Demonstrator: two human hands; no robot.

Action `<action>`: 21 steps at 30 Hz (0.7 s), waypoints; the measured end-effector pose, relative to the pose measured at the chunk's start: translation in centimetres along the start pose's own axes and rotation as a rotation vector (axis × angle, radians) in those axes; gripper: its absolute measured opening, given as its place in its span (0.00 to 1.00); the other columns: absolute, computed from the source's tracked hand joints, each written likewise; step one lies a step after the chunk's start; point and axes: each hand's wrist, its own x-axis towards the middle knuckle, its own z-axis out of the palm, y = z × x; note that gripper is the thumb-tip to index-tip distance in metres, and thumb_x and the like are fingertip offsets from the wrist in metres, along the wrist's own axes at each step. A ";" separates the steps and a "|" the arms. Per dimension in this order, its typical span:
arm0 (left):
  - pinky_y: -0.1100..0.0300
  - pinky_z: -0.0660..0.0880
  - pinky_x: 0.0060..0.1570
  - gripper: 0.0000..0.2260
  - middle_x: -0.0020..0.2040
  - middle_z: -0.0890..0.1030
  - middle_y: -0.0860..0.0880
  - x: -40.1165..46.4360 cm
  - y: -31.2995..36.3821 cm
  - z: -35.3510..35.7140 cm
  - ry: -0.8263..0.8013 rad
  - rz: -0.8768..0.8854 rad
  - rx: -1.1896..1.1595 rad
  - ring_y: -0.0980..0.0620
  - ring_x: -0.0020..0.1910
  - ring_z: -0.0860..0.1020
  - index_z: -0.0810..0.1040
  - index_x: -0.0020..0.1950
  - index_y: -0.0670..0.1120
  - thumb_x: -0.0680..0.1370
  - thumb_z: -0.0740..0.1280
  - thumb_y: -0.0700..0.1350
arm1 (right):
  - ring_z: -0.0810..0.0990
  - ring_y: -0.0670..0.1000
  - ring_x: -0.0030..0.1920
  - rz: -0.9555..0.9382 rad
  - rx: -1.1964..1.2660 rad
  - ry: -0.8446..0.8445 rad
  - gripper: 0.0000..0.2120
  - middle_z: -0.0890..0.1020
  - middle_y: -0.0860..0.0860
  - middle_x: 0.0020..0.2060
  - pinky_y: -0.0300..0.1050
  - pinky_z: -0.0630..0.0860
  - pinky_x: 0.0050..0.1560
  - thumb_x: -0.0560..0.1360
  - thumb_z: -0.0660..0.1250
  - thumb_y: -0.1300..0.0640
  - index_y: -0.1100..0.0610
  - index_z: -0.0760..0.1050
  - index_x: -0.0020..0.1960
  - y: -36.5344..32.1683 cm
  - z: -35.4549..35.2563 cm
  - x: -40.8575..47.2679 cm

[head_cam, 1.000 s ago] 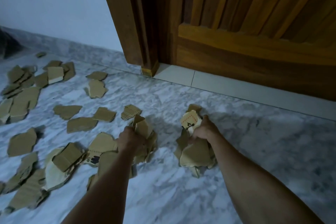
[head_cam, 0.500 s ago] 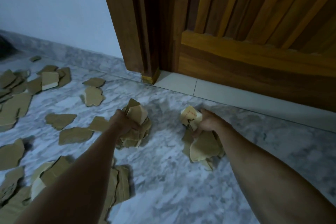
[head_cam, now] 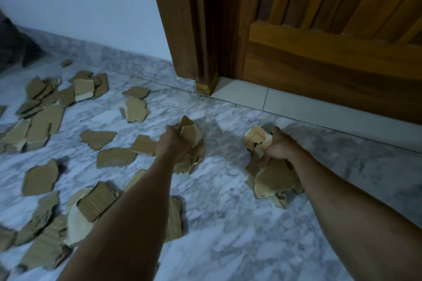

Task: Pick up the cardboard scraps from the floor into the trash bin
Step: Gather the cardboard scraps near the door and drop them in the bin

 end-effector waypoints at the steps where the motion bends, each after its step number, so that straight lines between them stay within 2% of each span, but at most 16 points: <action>1: 0.45 0.78 0.54 0.33 0.62 0.78 0.39 -0.2 0.1 0.0 0.006 0.000 -0.009 0.36 0.60 0.77 0.68 0.66 0.42 0.66 0.80 0.44 | 0.72 0.63 0.67 0.003 0.017 0.003 0.60 0.73 0.57 0.69 0.59 0.74 0.63 0.51 0.86 0.52 0.52 0.57 0.76 0.1 0.3 -0.4; 4: 0.46 0.78 0.55 0.34 0.63 0.76 0.39 -0.7 0.1 -0.1 0.000 0.004 0.002 0.37 0.61 0.76 0.68 0.67 0.42 0.66 0.80 0.44 | 0.71 0.62 0.69 0.038 0.070 0.009 0.63 0.70 0.56 0.72 0.58 0.73 0.64 0.52 0.86 0.51 0.52 0.53 0.78 0.8 1.4 -1.7; 8: 0.44 0.74 0.61 0.44 0.69 0.66 0.39 -1.0 0.2 -0.3 -0.101 0.046 0.155 0.36 0.67 0.69 0.66 0.72 0.43 0.62 0.83 0.46 | 0.71 0.61 0.70 0.046 0.103 0.015 0.64 0.70 0.55 0.73 0.55 0.74 0.65 0.53 0.86 0.48 0.50 0.51 0.79 1.6 2.9 -3.2; 11: 0.44 0.71 0.62 0.43 0.68 0.68 0.38 -1.3 0.1 0.0 -0.101 0.126 0.259 0.36 0.67 0.68 0.64 0.72 0.41 0.64 0.82 0.47 | 0.71 0.61 0.70 0.050 0.092 0.020 0.63 0.71 0.55 0.72 0.55 0.73 0.65 0.53 0.85 0.48 0.49 0.51 0.79 1.6 3.4 -3.7; 15: 0.46 0.72 0.59 0.37 0.64 0.75 0.37 -2.0 -0.1 0.7 -0.037 0.182 0.278 0.36 0.64 0.73 0.64 0.68 0.41 0.66 0.79 0.48 | 0.68 0.61 0.72 0.061 0.128 0.014 0.64 0.69 0.54 0.74 0.56 0.71 0.67 0.54 0.85 0.49 0.48 0.50 0.80 1.6 3.5 -3.8; 17: 0.48 0.73 0.56 0.35 0.61 0.78 0.38 -2.5 0.0 1.0 -0.056 0.167 0.253 0.36 0.62 0.75 0.65 0.66 0.43 0.66 0.79 0.47 | 0.69 0.61 0.71 0.070 0.138 0.015 0.63 0.70 0.55 0.73 0.57 0.71 0.67 0.54 0.85 0.49 0.49 0.51 0.79 1.6 3.5 -3.8; 21: 0.49 0.73 0.54 0.36 0.62 0.77 0.39 -2.9 0.2 1.2 -0.139 0.117 0.163 0.37 0.62 0.75 0.66 0.66 0.42 0.65 0.81 0.43 | 0.69 0.60 0.71 0.082 0.116 0.015 0.65 0.70 0.54 0.73 0.58 0.71 0.67 0.53 0.86 0.49 0.49 0.50 0.80 1.3 3.7 -4.0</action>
